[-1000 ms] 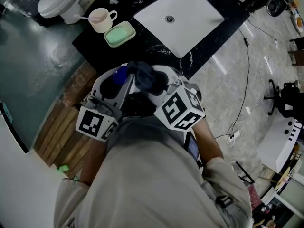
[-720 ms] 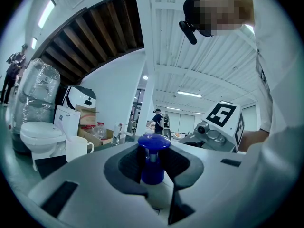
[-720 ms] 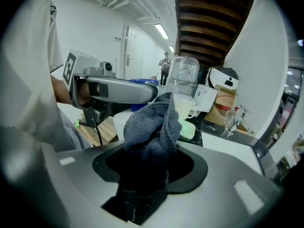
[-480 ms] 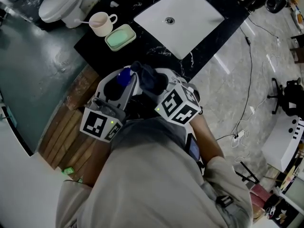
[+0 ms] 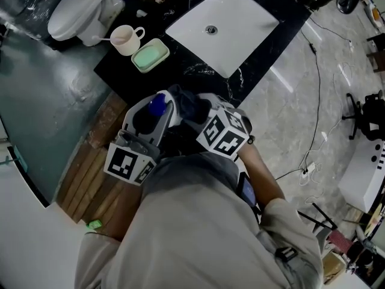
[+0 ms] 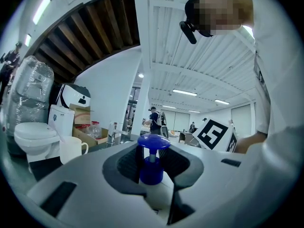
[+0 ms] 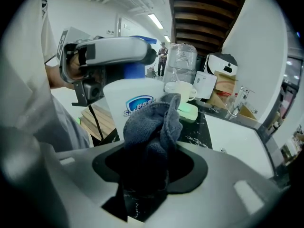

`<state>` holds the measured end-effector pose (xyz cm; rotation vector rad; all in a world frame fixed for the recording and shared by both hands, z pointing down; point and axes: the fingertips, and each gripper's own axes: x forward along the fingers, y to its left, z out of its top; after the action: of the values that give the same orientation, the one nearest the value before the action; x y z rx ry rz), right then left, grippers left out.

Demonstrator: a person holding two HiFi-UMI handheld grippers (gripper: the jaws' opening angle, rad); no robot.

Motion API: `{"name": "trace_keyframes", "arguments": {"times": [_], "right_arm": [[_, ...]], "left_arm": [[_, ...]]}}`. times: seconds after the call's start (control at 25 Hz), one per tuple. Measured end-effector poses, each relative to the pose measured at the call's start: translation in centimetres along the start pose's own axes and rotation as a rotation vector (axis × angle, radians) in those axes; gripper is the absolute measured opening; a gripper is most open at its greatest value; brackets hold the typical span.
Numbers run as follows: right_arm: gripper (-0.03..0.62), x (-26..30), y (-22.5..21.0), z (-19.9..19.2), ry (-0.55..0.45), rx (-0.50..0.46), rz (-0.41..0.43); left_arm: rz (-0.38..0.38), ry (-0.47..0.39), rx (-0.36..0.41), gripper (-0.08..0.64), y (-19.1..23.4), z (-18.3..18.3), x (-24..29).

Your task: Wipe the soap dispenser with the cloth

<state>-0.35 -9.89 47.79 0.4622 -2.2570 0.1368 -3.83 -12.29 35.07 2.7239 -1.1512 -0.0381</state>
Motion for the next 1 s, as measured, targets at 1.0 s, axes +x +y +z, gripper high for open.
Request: {"name": "trace_keyframes", "arguments": {"times": [1.0], "right_arm": [[0.195,-2.9,-2.7,-0.4,-0.095,0.127,-0.059]], "left_arm": [[-0.027,0.036,0.017,0.155,-0.8,-1.2,-0.6]]}}
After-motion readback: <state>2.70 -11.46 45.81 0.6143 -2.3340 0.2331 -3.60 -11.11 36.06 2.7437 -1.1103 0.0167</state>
